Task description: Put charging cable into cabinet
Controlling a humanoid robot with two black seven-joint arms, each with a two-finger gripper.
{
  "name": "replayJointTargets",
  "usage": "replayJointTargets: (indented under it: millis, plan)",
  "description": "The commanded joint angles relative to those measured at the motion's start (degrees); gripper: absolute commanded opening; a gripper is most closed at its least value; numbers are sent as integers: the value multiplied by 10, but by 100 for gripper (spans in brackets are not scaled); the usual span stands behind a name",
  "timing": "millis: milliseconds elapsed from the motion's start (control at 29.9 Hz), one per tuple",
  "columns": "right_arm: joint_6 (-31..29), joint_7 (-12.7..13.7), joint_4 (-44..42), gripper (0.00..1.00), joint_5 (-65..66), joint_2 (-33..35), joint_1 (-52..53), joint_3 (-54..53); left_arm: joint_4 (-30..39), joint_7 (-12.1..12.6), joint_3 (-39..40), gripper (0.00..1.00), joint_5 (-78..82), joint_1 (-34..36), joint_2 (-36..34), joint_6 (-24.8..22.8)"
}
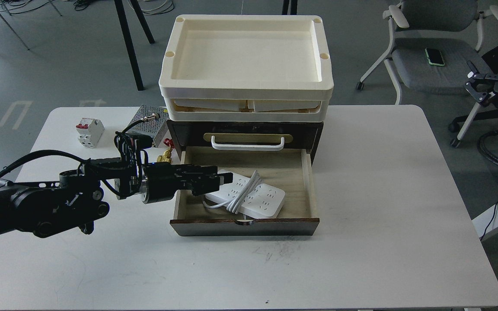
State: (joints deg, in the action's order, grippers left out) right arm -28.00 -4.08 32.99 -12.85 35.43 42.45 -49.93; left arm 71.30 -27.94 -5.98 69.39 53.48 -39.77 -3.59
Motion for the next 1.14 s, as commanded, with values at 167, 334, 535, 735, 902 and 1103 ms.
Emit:
replayJointTargets:
  millis: [167,334,535,735,902,1103]
  plan:
    - [0,-1,2,100,0,1,1,1,115,-1,49,85,-122,-7,-202,-83]
    - [0,-1,32,100,0,3,3,-2,117,-1,57,85,-290,-8,-258,-141]
    - [0,-1,45,100,0,-8,5,-58,96,-1,167,88,-503,-8,-279,-242]
    - [0,-1,73,100,0,-35,10,-70,23,-1,272,91,-688,-9,-240,-244]
    - [0,-1,86,100,0,-39,11,-97,-43,-1,273,93,-727,-13,-178,-244]
    - [0,-3,86,100,-2,-47,3,-119,-47,-1,273,94,-727,-49,-159,-244]
